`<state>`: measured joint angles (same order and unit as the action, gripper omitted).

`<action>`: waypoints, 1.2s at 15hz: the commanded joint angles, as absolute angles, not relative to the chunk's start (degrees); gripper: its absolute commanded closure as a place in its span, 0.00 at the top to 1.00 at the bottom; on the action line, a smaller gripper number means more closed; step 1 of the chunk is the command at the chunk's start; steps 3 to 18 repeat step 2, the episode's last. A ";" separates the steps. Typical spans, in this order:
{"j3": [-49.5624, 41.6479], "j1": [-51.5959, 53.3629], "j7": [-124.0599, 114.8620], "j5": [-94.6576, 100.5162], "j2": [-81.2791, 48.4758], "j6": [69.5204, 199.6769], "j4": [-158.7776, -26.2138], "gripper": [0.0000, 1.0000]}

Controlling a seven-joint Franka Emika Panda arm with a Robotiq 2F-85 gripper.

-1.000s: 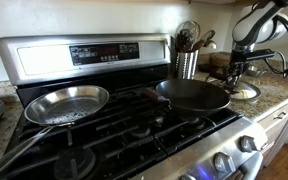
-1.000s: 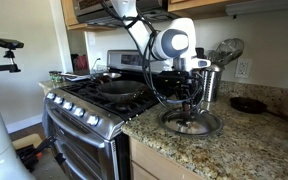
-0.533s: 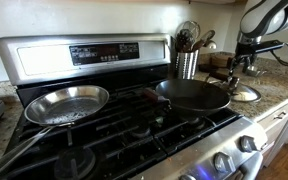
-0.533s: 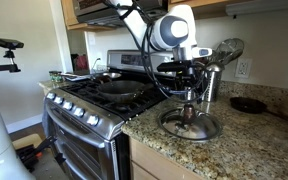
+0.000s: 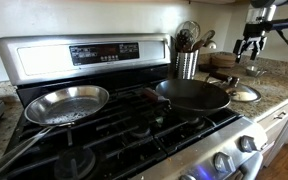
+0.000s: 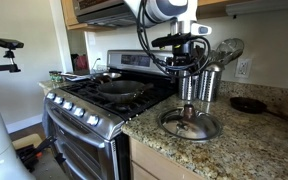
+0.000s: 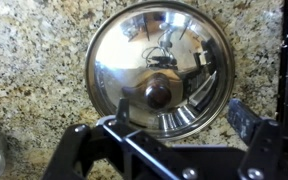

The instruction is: Uncover the pan

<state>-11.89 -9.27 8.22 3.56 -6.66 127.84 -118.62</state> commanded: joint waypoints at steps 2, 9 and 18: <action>-11.19 -9.91 8.27 3.61 -5.86 126.49 -118.27 1.00; -11.19 -9.91 8.27 3.61 -5.86 126.49 -118.27 1.00; -11.19 -9.91 8.27 3.61 -5.86 126.49 -118.27 1.00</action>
